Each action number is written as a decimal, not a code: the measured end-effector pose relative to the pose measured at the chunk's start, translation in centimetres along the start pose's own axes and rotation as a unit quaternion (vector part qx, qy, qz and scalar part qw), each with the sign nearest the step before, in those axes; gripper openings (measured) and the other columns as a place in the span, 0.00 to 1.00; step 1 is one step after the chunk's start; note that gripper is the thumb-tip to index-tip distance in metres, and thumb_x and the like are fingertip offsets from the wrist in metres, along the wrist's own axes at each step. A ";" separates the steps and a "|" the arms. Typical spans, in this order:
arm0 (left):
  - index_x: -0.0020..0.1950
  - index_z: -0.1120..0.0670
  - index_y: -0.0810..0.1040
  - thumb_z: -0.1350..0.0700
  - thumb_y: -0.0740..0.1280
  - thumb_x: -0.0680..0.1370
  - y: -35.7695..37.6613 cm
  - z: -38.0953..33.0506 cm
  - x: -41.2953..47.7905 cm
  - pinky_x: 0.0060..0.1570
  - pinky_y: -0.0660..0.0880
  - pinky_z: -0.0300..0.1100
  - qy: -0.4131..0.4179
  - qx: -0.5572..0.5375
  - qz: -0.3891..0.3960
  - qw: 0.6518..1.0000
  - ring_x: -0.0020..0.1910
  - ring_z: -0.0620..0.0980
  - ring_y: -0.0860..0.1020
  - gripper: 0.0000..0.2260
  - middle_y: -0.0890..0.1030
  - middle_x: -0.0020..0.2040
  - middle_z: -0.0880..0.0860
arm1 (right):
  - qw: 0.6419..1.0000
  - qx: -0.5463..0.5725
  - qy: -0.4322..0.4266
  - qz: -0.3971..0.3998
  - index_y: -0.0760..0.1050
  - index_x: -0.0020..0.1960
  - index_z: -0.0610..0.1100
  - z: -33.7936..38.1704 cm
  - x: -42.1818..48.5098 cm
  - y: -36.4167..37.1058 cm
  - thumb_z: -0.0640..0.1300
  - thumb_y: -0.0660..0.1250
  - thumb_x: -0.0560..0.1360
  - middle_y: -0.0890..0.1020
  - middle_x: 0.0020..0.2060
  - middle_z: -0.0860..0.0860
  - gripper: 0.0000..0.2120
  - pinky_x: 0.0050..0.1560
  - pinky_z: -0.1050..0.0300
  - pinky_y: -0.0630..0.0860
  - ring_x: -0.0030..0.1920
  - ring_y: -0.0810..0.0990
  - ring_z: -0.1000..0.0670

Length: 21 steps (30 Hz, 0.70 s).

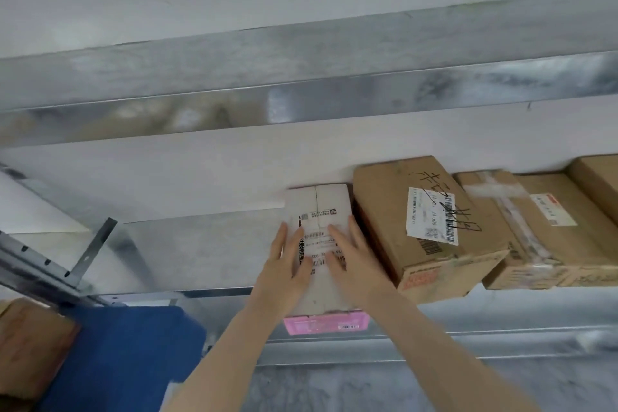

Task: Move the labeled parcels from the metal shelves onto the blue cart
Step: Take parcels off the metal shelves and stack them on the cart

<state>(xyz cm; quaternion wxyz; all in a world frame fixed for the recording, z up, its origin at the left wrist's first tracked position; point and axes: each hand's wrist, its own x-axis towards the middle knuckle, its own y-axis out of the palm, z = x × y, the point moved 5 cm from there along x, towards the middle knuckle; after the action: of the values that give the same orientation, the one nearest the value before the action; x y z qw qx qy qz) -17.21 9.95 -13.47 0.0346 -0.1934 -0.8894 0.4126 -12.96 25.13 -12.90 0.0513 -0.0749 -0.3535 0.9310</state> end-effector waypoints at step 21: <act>0.75 0.40 0.57 0.45 0.59 0.76 -8.1 0.3 -17.1 0.60 0.61 0.32 -0.099 -0.039 -0.189 0.976 0.70 0.36 0.60 0.27 0.48 0.75 0.32 | 0.979 0.065 -0.173 0.091 0.64 0.71 0.58 10.3 -9.5 4.3 0.46 0.63 0.78 0.47 0.73 0.65 0.23 0.58 0.63 0.68 0.58 0.73 0.59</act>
<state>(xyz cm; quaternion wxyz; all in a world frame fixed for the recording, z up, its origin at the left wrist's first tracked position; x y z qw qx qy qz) -4.07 -1.42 -5.95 0.0162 0.0189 -0.9243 0.3808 -5.56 13.84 -7.18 -0.0906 0.0593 -0.2874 0.9517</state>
